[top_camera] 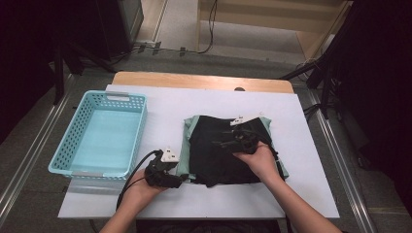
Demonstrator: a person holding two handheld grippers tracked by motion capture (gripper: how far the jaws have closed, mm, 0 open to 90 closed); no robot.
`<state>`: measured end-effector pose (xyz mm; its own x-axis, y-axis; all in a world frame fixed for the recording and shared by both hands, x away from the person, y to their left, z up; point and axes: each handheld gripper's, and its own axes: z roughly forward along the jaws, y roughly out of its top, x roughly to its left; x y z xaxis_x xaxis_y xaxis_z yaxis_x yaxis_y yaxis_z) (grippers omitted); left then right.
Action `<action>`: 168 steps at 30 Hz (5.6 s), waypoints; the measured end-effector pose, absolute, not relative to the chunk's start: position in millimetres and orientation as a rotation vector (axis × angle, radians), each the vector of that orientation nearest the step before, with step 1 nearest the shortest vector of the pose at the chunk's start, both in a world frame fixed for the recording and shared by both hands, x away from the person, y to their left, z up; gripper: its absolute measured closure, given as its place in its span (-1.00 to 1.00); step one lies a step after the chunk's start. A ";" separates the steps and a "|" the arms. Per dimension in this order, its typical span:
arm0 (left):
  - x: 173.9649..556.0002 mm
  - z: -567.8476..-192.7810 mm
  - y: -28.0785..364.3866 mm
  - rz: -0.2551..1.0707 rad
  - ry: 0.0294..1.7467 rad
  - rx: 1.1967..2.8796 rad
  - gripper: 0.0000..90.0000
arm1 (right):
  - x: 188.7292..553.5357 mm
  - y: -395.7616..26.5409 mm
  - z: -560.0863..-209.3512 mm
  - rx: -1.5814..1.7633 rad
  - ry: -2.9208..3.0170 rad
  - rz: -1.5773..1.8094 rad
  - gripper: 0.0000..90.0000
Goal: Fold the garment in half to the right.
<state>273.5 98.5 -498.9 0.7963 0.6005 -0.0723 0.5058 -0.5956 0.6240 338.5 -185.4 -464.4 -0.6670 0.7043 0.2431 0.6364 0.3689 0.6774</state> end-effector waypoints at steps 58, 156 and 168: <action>271.8 -506.0 100.9 0.125 0.888 2.212 0.65 | 375.2 -97.9 -494.3 1.217 2.457 0.951 0.14; 265.5 -390.2 -4.3 0.017 0.536 2.074 0.87 | 351.1 -221.1 -394.2 1.445 2.240 1.298 0.69; 264.9 -395.2 -23.8 -0.004 0.492 2.091 0.87 | 346.1 -243.7 -400.4 1.501 2.183 1.315 0.68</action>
